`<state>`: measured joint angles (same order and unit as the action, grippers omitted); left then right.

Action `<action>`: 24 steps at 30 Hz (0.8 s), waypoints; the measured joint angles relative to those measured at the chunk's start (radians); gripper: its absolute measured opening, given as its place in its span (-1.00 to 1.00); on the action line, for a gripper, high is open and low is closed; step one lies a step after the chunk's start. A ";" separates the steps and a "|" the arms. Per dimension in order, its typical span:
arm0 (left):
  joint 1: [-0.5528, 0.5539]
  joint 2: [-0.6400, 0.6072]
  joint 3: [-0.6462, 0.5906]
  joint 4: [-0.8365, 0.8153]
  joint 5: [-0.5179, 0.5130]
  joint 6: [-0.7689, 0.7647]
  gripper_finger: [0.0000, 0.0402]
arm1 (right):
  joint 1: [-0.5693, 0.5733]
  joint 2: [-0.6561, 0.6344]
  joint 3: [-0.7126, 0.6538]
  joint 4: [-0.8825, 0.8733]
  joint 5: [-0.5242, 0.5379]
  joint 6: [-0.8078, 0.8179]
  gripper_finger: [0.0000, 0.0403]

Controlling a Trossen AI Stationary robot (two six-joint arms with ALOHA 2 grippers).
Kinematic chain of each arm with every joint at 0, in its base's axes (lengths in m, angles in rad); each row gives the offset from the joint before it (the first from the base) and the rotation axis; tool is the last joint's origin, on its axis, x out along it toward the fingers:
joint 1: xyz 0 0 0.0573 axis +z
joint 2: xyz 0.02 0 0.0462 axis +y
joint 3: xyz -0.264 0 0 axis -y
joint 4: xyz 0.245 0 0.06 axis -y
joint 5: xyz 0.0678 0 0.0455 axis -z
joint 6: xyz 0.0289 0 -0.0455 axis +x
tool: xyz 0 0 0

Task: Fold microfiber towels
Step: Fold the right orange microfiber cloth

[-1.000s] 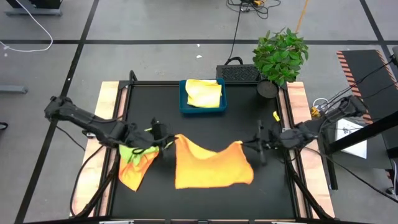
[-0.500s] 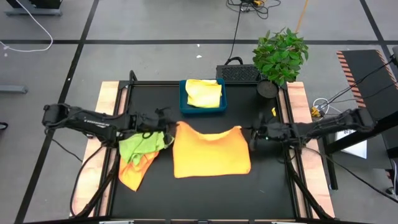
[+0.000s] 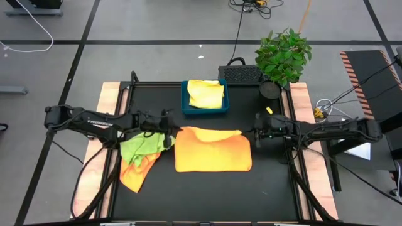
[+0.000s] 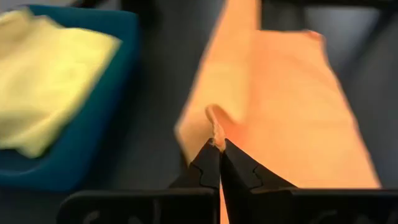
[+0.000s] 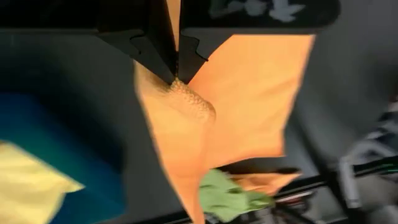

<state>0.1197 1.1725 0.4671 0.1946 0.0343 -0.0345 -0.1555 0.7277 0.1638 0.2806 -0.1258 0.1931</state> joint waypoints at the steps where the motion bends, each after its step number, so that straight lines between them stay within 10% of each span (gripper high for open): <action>1: -0.026 0.000 0.000 -0.003 0.000 0.008 -0.99 | 0.004 0.000 0.000 0.000 -0.029 0.004 -1.00; 12: -0.319 0.000 0.000 0.026 -0.112 -0.055 -1.00 | 0.115 0.000 0.002 -0.005 -0.323 0.049 -1.00; 24: -0.511 0.054 0.000 -0.044 -0.271 -0.152 -1.00 | 0.270 -0.001 -0.013 -0.093 -0.284 0.126 -1.00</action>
<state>-0.3916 1.2266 0.4671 0.1505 -0.2367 -0.1864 0.1147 0.7269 0.1509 0.1880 -0.4101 0.3196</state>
